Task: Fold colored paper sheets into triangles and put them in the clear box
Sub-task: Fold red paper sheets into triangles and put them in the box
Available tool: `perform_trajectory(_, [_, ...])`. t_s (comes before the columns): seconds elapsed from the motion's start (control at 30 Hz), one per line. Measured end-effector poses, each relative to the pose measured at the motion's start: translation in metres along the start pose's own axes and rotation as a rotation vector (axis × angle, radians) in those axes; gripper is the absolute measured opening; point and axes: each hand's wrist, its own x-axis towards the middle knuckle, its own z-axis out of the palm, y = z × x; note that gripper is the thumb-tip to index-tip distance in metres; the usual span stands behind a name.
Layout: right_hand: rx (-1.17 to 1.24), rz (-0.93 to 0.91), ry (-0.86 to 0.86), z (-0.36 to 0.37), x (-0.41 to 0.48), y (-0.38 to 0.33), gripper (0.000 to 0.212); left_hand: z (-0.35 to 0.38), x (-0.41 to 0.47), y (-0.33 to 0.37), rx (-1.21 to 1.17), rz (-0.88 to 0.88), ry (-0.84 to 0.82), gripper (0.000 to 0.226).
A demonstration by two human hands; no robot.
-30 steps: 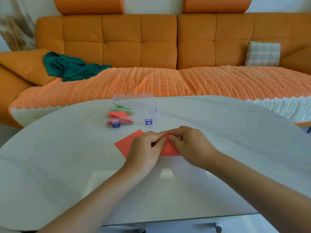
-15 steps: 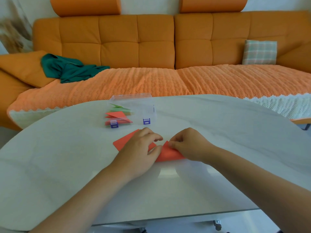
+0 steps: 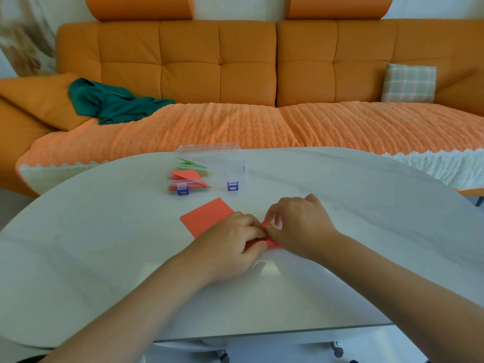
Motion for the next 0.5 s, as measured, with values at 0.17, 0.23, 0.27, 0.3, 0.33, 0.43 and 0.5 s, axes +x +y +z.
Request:
perform_trajectory(0.17, [-0.025,-0.160,-0.001,-0.002,-0.002,0.004,0.020,0.001,-0.002,-0.001,0.004,0.011,0.004,0.032])
perform_trajectory(0.23, [-0.038,-0.141,-0.058,-0.003,0.000,0.004,0.023,0.001,-0.003,-0.001,0.022,0.006,-0.004,0.037])
perform_trajectory(0.27, [-0.026,-0.115,-0.086,-0.004,0.001,0.004,0.023,0.001,-0.004,-0.001,0.048,0.008,-0.011,0.041])
perform_trajectory(0.3, [-0.006,-0.088,-0.106,-0.004,0.002,0.004,0.023,0.000,-0.005,0.000,0.092,0.021,-0.013,0.045])
perform_trajectory(0.33, [0.009,-0.066,-0.118,-0.004,0.003,0.004,0.022,0.000,-0.007,0.000,0.148,0.045,-0.008,0.048])
perform_trajectory(0.43, [-0.001,-0.037,-0.128,-0.002,0.005,0.004,0.022,0.001,-0.011,0.007,0.240,0.111,0.020,0.044])
perform_trajectory(0.5, [-0.010,-0.017,-0.143,-0.001,0.005,0.002,0.022,0.004,-0.015,0.012,0.246,0.141,0.044,0.036])
